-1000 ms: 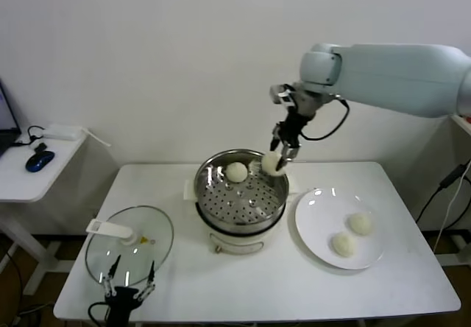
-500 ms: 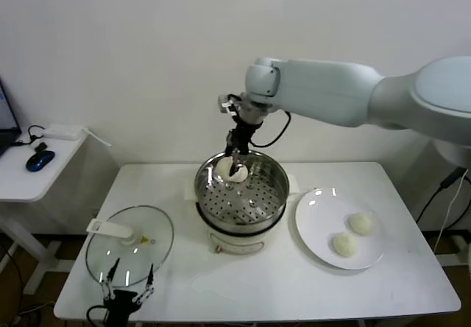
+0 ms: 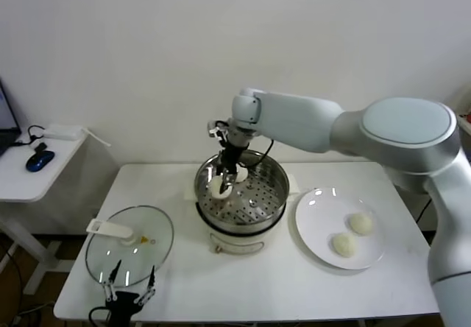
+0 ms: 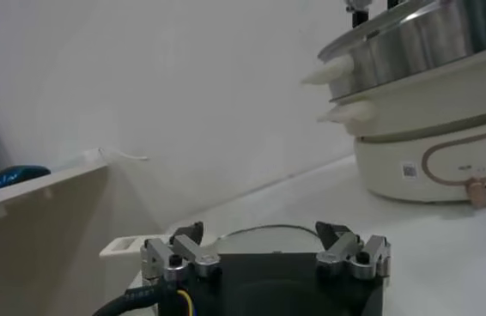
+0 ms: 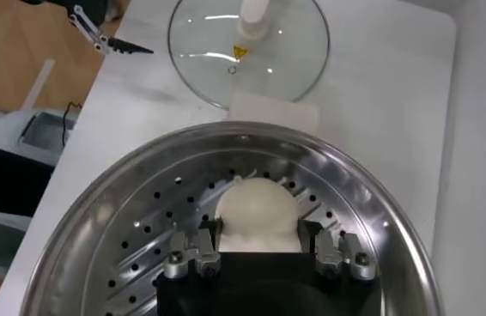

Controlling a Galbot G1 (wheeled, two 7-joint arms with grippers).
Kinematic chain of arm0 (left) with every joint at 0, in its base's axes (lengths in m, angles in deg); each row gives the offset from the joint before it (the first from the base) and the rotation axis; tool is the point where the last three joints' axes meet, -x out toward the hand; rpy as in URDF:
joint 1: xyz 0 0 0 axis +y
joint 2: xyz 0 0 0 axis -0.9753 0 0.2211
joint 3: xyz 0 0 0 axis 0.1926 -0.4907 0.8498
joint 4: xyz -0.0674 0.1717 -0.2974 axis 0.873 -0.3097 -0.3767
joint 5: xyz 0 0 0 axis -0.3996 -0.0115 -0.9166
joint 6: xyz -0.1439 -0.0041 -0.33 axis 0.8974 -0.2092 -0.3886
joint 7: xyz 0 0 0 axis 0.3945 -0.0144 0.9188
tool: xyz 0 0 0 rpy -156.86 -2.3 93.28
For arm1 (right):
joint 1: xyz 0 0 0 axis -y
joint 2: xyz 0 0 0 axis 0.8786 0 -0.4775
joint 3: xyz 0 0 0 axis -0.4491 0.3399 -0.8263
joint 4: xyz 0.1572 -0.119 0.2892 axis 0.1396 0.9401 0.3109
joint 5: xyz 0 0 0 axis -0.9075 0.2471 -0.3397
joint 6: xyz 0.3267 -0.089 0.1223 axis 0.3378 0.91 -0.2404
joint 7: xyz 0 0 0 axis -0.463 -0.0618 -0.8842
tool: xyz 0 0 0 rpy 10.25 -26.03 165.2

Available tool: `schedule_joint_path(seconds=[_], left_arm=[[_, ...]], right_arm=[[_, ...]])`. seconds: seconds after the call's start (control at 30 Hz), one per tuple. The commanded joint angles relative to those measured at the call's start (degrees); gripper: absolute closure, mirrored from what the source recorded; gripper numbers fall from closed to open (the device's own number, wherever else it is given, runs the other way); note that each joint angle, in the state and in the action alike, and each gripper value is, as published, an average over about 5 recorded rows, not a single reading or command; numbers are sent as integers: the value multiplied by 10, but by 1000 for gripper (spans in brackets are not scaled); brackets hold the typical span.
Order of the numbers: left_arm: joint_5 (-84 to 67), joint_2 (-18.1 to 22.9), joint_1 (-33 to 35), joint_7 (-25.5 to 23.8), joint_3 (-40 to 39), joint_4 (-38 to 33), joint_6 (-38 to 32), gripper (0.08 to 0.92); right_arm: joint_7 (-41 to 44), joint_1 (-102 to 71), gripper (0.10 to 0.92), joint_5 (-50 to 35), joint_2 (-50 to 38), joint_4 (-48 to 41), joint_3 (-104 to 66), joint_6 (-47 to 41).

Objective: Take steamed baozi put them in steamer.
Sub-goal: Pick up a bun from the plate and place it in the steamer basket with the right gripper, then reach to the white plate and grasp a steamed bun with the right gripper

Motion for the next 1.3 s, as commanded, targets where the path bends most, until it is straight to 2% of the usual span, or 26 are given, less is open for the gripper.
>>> schedule_joint_path(seconds=[0.03, 0.13, 0.3, 0.4, 0.7, 0.83, 1.0, 1.3], left_arm=[[1, 1, -1, 0, 0, 3, 1, 177], [1, 1, -3, 0, -1, 3, 2, 177], [0, 1, -4, 1, -1, 2, 4, 177], [1, 1, -5, 0, -1, 1, 4, 177], [2, 2, -2, 0, -2, -6, 5, 177], [3, 3, -2, 0, -3, -5, 4, 177], [5, 5, -2, 1, -4, -4, 3, 177], [4, 4, 4, 6, 6, -5, 2, 177]], right_arm=[[-1, -35, 423, 19, 11, -25, -10, 0], [-5, -31, 387, 20, 7, -26, -14, 2], [-6, -16, 254, 1, -5, -25, -29, 2], [-3, 6, 211, -7, -22, -11, -27, 2], [62, 163, 202, -18, -156, 119, 118, 65], [80, 205, 203, 20, -235, 184, 179, 105], [58, 200, 203, 100, -313, 248, 209, 121], [0, 81, 203, 247, -415, 288, 158, 96]])
